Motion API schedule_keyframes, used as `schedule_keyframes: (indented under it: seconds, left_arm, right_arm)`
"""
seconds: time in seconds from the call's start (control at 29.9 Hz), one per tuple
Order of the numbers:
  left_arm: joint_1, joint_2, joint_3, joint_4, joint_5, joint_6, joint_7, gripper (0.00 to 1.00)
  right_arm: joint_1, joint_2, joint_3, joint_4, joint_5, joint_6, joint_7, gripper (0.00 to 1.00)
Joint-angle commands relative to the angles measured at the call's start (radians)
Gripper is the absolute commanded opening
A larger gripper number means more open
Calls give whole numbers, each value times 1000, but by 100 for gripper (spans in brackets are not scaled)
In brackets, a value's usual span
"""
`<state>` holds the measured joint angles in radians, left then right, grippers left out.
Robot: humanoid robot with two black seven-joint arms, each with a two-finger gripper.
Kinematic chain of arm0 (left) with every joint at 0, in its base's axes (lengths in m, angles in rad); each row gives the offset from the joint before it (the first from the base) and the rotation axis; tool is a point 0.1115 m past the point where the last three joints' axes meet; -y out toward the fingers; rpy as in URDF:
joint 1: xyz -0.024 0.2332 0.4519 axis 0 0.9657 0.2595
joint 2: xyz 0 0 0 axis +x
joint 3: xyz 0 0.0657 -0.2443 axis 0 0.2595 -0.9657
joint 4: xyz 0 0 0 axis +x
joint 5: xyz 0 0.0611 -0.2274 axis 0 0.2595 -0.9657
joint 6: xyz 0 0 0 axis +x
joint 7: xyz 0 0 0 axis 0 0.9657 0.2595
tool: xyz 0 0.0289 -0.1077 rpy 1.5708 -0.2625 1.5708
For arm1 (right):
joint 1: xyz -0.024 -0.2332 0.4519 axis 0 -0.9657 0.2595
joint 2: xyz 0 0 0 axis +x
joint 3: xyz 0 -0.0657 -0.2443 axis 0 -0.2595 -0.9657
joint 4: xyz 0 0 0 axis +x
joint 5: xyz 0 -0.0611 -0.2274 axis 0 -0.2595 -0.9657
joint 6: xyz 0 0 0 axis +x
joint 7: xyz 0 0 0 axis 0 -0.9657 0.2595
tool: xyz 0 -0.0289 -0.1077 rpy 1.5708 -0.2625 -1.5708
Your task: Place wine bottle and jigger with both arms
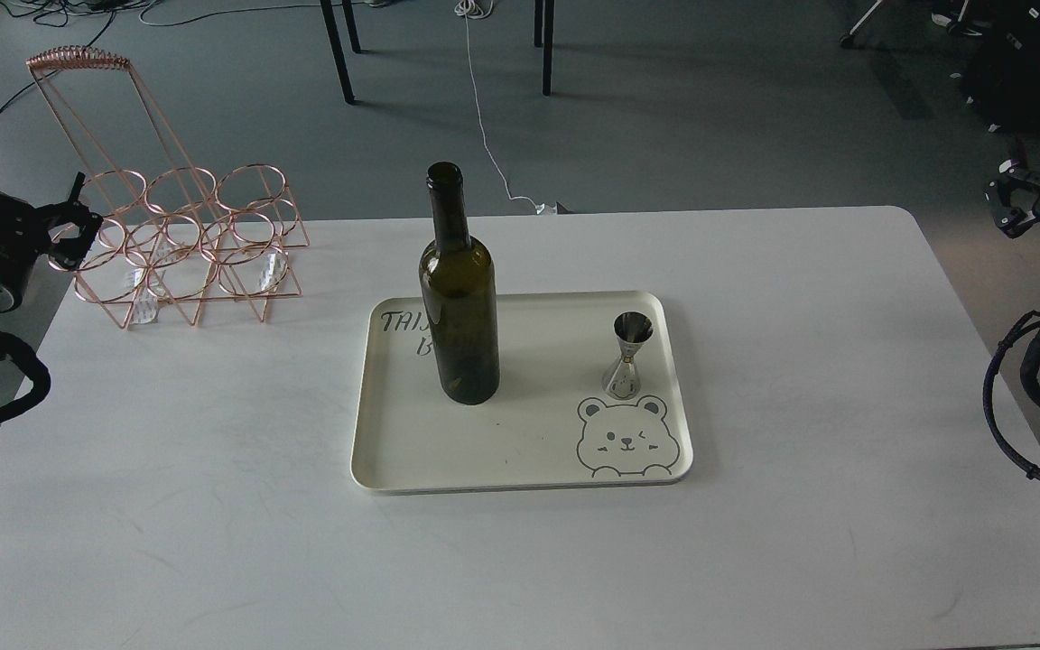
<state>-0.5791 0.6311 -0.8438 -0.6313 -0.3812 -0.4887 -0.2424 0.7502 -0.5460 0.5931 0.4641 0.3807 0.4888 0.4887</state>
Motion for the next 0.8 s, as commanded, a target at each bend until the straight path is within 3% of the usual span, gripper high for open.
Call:
schedule_keyframes:
  seconds: [0.0,0.4,0.64,0.77]
  left_arm:
    - [-1,-7,2,-1,1,0,-1,98]
    - [-5,-8,5,1,2,0,6,98]
    - [-4,-7,6,4,25,0,5,98]
    - [-11,-1,6,2,131,0,-3,98]
  right_arm:
    - [-8,0,-13,-13,-5,0,0,99]
    - [-5,-18,-16,27,-13,0,0,99]
    - [-8,-118,-18,204,-103,-15,0,99]
    - [-25,-224,-18,347,-311,-38,0,99]
